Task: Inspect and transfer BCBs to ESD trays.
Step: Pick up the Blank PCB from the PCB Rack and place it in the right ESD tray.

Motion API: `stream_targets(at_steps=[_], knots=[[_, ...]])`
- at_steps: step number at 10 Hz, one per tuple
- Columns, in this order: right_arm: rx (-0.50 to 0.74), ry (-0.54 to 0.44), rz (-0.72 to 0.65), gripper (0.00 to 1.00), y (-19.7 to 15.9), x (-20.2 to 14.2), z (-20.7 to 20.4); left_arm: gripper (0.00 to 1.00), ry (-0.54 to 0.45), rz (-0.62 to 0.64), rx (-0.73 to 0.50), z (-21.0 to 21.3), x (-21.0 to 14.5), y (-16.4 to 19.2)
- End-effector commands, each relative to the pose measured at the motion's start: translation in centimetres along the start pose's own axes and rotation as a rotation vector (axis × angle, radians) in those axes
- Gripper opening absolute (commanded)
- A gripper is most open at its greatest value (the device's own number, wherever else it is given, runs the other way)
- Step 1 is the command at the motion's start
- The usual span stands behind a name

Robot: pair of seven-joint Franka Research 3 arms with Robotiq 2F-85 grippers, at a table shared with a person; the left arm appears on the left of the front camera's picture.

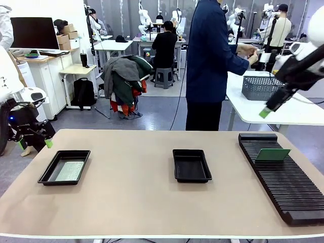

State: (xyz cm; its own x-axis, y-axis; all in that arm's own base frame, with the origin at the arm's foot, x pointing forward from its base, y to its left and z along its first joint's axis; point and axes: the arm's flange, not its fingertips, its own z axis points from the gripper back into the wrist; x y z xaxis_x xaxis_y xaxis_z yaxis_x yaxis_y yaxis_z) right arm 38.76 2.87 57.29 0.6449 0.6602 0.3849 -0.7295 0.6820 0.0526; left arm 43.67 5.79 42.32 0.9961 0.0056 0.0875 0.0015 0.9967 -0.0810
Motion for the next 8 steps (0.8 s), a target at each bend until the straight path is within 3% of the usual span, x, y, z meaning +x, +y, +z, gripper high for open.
stream_targets(at_steps=[1, 3, 8], knots=[[-0.049, 0.001, 0.191, 1.00, -1.7, -1.5, 2.6, 0.96, -0.001, -0.015, -0.014, -0.1, 0.0, 0.1], [-0.095, 0.036, 0.391, 1.00, -2.6, -3.2, 4.9, 0.96, -0.001, -0.015, -0.014, -0.1, 0.0, 0.1], [-0.106, 0.159, 0.637, 1.00, -4.5, -5.4, 8.1, 0.96, -0.001, -0.015, -0.014, -0.1, 0.0, 0.1]])
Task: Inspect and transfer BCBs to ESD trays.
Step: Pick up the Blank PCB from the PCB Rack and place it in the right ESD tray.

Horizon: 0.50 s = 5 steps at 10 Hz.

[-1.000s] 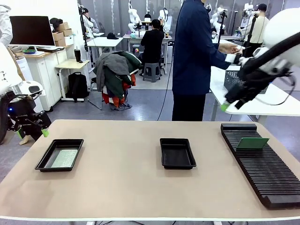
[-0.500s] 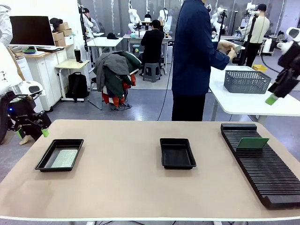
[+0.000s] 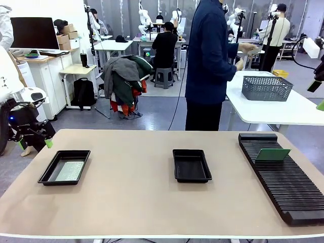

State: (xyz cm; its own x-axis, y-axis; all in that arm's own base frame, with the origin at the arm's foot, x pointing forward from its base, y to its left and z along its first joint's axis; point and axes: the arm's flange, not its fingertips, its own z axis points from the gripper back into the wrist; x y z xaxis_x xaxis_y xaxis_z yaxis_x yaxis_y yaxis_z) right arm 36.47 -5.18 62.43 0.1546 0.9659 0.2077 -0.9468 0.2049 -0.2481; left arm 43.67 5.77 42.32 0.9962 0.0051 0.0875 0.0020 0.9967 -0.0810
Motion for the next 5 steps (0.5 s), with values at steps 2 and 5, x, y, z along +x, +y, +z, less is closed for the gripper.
stream_targets(at_steps=[2, 5], knots=[[0.054, 0.051, 0.128, 1.00, -0.9, -2.0, 0.3, 0.96, -0.001, -0.015, -0.014, -0.1, 0.0, 0.1], [0.066, 0.064, 0.179, 1.00, -1.1, -2.8, 0.2, 0.96, -0.001, -0.015, -0.014, -0.1, 0.0, 0.1]])
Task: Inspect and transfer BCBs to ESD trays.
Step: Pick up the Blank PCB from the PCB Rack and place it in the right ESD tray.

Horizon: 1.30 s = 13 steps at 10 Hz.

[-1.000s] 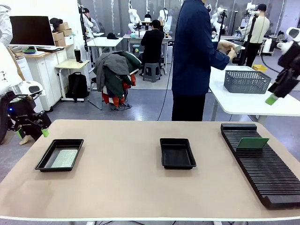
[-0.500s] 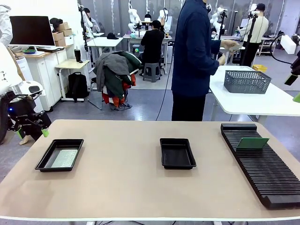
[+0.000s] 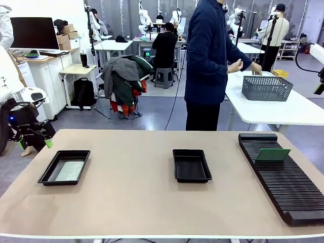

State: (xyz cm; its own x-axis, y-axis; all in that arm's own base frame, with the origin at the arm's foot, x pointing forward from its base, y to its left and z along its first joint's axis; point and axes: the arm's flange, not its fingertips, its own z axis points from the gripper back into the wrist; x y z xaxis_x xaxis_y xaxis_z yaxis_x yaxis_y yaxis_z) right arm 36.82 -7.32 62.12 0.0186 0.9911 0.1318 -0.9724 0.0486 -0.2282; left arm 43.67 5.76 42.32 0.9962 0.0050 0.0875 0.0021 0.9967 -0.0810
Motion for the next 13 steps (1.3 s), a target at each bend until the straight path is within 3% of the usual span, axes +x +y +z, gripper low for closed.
stream_targets(at_steps=[1, 9, 13], knots=[[0.027, 0.020, 0.028, 1.00, -0.3, -0.8, 0.1, 0.96, -0.001, -0.014, -0.014, -0.1, 0.0, 0.1], [0.000, 0.002, 0.011, 1.00, -0.1, -0.1, 0.0, 0.96, -0.001, -0.014, -0.014, -0.1, 0.0, 0.1], [0.023, 0.013, 0.040, 1.00, -1.2, -0.4, -6.8, 0.96, -0.001, -0.014, -0.014, -0.1, 0.0, 0.1]])
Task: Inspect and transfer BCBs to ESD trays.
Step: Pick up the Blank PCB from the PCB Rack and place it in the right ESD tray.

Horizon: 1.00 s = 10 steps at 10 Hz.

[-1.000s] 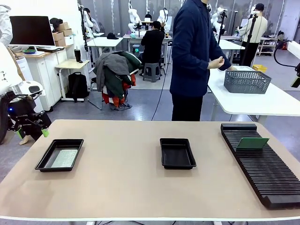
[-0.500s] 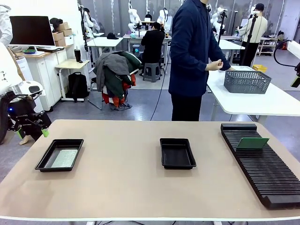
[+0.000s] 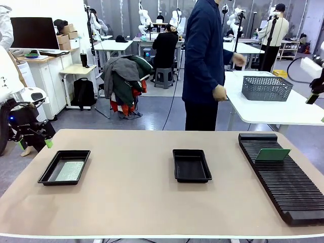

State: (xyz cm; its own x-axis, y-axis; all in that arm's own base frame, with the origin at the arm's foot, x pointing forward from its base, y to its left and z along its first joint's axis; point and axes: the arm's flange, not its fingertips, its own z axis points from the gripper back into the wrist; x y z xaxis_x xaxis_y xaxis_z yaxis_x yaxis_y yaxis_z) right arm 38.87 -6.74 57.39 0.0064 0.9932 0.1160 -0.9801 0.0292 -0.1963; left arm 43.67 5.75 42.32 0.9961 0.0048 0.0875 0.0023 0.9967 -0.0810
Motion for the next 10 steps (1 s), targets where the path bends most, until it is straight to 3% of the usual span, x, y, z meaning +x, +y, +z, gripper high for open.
stream_targets(at_steps=[1, 4, 10], knots=[[-0.008, -0.008, 0.041, 1.00, -0.6, -0.6, -3.9, 0.96, -0.001, -0.014, -0.014, -0.1, 0.0, 0.1], [-0.005, 0.027, 0.041, 1.00, -1.6, -0.7, -9.3, 0.96, -0.001, -0.014, -0.014, -0.1, 0.0, 0.1], [0.023, 0.000, 0.065, 1.00, -5.0, -1.2, -17.5, 0.96, -0.001, -0.014, -0.014, -0.1, 0.0, 0.1]])
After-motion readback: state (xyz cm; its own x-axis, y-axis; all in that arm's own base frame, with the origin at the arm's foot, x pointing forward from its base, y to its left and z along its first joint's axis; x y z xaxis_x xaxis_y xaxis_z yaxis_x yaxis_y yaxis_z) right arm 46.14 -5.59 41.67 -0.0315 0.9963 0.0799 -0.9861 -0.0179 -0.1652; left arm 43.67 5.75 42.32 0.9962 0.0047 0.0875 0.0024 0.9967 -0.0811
